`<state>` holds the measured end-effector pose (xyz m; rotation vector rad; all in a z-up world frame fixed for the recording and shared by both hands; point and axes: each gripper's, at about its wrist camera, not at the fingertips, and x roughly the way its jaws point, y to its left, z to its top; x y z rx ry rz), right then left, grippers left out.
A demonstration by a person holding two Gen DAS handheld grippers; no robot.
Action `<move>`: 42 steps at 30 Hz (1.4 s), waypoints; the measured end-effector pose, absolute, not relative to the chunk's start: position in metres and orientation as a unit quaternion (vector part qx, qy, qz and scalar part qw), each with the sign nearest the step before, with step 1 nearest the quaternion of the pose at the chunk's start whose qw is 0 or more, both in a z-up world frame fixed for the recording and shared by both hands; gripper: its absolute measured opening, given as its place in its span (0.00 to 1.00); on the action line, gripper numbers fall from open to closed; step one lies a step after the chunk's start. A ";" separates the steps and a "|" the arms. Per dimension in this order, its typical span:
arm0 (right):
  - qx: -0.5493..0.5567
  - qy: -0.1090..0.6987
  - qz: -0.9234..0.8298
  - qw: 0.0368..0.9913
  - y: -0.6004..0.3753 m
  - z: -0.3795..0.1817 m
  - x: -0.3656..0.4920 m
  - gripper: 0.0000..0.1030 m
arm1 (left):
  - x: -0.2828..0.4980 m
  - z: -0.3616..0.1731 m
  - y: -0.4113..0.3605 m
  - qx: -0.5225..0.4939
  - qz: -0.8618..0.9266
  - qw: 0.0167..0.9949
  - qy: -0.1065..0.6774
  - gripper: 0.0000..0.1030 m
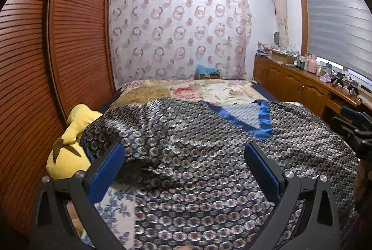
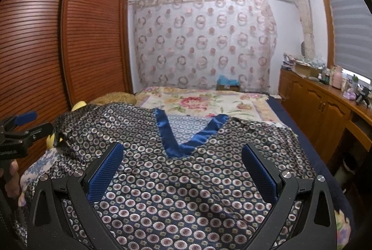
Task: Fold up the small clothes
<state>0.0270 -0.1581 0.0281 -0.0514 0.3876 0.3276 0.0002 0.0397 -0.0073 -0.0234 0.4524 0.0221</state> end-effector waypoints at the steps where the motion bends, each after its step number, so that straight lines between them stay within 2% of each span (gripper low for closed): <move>1: -0.027 0.194 0.167 0.966 -0.155 0.028 0.029 1.00 | 0.002 -0.010 0.046 -0.012 0.016 0.974 0.228 1.00; 26: -0.085 0.245 0.251 0.933 -0.071 0.001 0.066 1.00 | 0.035 -0.052 0.152 -0.023 0.025 0.952 0.304 0.98; 35: -0.098 0.275 0.292 0.911 -0.049 -0.017 0.067 1.00 | 0.061 -0.059 0.202 -0.074 0.019 0.943 0.324 0.87; 40: -0.102 0.286 0.307 0.902 -0.040 -0.023 0.068 1.00 | 0.080 -0.063 0.216 -0.095 0.011 0.937 0.336 0.74; 42: -0.104 0.289 0.310 0.900 -0.038 -0.025 0.069 1.00 | 0.085 -0.067 0.219 -0.099 0.007 0.934 0.342 0.71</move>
